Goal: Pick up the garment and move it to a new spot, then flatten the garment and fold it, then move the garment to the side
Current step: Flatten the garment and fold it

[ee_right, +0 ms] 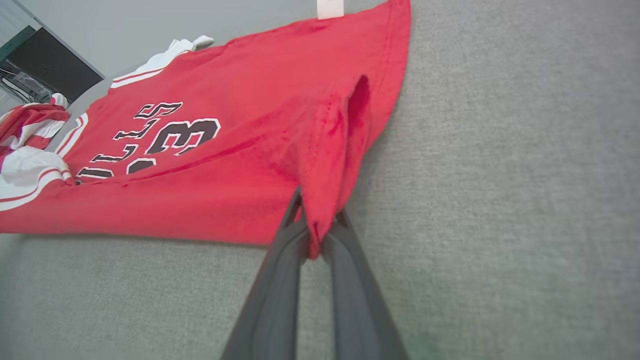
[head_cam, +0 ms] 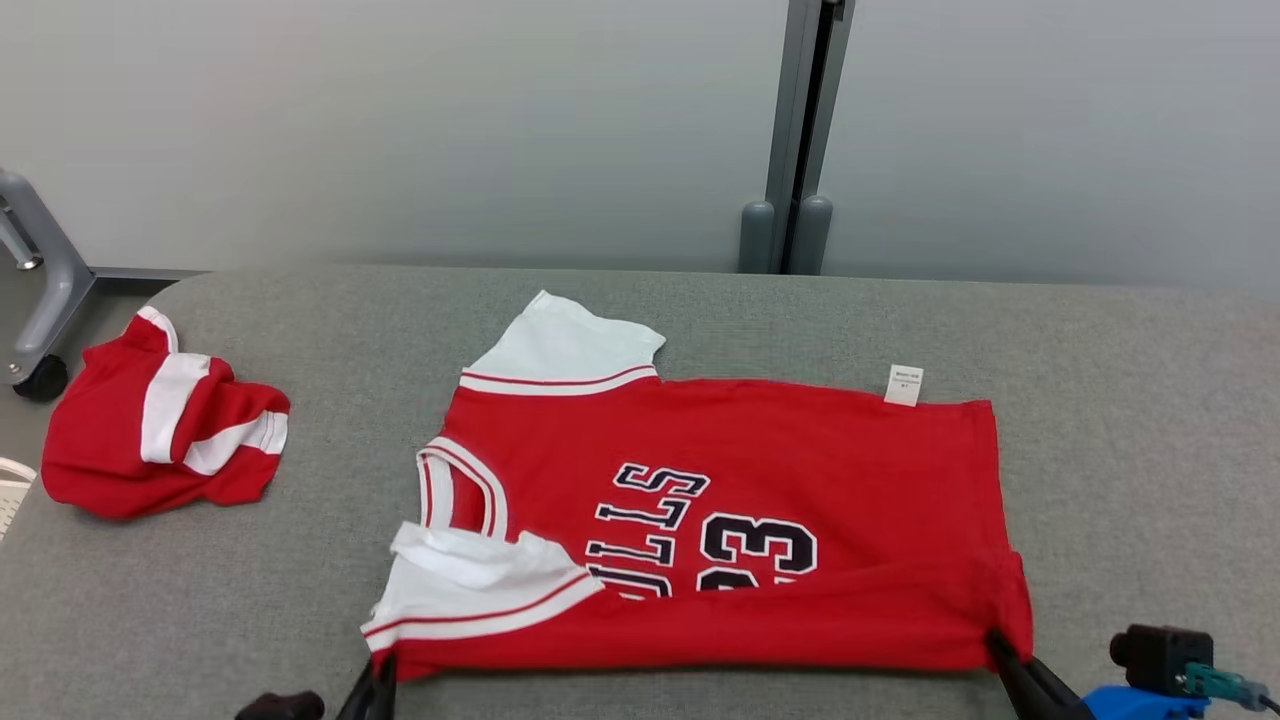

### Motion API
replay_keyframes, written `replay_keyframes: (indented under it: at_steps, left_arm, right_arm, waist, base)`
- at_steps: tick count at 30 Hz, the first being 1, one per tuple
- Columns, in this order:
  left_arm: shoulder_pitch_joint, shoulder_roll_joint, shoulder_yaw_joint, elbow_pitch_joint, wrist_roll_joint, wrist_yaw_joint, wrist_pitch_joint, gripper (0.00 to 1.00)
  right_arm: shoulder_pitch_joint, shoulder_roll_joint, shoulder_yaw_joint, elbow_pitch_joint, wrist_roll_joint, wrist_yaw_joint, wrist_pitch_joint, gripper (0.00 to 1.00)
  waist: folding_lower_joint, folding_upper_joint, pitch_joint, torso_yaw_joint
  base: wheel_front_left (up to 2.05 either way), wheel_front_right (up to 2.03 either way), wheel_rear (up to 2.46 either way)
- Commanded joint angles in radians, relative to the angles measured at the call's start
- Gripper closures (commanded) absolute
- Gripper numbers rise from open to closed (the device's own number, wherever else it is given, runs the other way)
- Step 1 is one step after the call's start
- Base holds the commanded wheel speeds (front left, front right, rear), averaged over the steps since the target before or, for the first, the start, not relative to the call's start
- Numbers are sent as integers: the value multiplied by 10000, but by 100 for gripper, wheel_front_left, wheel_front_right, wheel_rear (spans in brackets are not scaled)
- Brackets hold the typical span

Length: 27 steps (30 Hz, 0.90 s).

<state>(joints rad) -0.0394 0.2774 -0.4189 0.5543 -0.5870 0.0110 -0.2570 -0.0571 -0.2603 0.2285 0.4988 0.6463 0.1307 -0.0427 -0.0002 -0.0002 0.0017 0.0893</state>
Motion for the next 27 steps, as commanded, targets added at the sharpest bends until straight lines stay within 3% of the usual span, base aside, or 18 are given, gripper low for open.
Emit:
replay_keyframes:
  at_steps: [1,6,13,14,15,16,17,27]
  left_arm:
    - [412,85,-80,-441,67,180,128,100]
    - [1215,67,-175,-1410,-59,486,419,100]
    - [2106,307,-38,-2672,-212,1083,810,100]
    - [2174,351,2,-2909,-235,1211,909,100]
    - [2167,403,12,-2978,-210,1256,946,100]
    - [2152,449,20,-3056,-177,1296,946,58]
    - [2112,472,28,-3120,-141,1308,918,0]
    - [1606,585,328,-3467,240,1417,218,0]
  right_arm:
    - [542,-162,-236,-458,4,1,230,100]
    - [1417,-195,-682,-1526,-274,1,923,100]
    - [2464,448,-1543,-2873,-804,1,1933,100]
    - [2594,641,-1726,-3019,-949,1,2142,73]
    - [2638,715,-1828,-3072,-1025,1,2191,25]
    - [2651,758,-1908,-3093,-1194,1,2228,0]
    - [2641,814,-1977,-3120,-1347,1,2229,0]
    - [1834,1117,-2430,-3528,-1992,3,1512,0]
  waist:
    - [2,2,-10,6]
    - [2,2,43,-106]
    - [2,2,-38,-223]
    - [2,2,-80,-235]
    - [2,2,-109,-238]
    - [2,2,-125,-242]
    - [2,2,-140,-252]
    - [2,2,-196,-398]
  base:
    - [0,0,0]
    - [0,0,0]
    - [0,0,0]
    - [0,0,0]
    - [0,0,0]
    - [0,0,0]
    - [0,0,0]
    - [0,0,0]
